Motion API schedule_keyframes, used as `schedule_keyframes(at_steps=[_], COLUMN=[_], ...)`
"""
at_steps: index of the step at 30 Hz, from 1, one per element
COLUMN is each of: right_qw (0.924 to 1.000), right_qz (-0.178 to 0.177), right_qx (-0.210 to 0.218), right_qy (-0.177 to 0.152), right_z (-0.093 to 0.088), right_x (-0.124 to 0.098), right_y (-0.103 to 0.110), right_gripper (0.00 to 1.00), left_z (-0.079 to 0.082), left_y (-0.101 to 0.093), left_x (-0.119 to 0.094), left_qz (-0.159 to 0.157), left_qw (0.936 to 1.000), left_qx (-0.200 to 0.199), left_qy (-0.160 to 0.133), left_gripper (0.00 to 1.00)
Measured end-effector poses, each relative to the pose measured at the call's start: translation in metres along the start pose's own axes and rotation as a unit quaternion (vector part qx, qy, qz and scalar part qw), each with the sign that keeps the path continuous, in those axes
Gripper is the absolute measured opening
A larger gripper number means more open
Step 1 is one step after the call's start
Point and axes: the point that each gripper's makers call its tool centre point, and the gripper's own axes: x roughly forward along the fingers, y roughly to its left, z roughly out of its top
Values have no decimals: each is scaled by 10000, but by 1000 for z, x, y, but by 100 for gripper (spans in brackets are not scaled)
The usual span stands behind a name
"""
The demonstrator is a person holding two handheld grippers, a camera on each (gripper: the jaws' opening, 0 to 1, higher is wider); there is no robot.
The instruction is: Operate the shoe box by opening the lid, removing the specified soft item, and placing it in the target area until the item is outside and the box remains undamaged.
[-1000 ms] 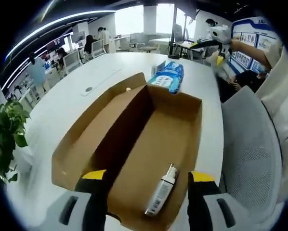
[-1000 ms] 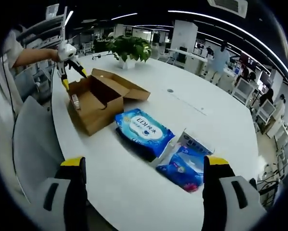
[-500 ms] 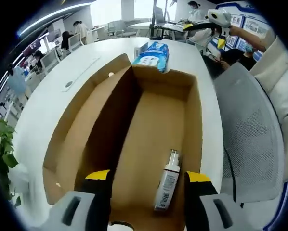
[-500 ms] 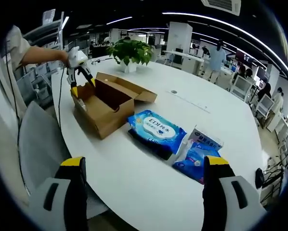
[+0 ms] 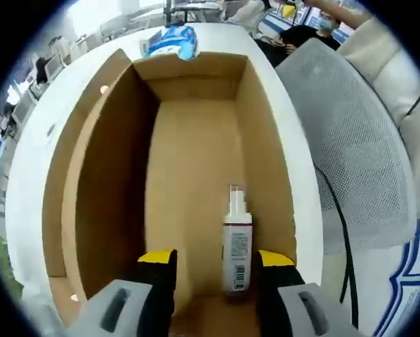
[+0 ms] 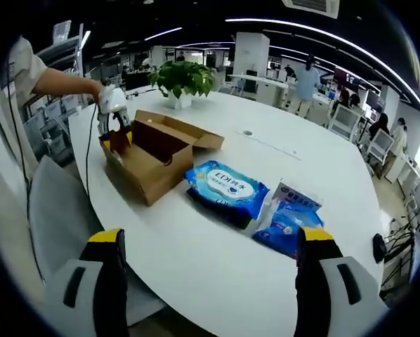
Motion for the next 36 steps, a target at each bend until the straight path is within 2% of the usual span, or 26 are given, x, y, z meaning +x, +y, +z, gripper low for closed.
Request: schedule_keyframes(at_steps=[7,10,17,27,36], right_qw=[10000,10000,10000,9997,9991], right_qz=[-2,5,15,131,219], right_qx=[37,36,47,50,93], right_qy=[1,-1,-32,-201,-340], right_z=[-1,0,2,10,19], right_x=[1,2,5,8,9], right_y=[0,0,2,10,16], right_gripper=[96,96,96,96,96], left_z=[-5,-6,-5,4,9], left_y=[-3,-7,-4,1,6], left_x=[10,16,27,29,27], left_qz=[-110,-158,22,211,332], left_qw=[9998,9995,9987,9991,9992], left_qx=[137,241,498,367,63], left_qy=[138,163,124,-80,-226], left_gripper=[40,35,24,20,19])
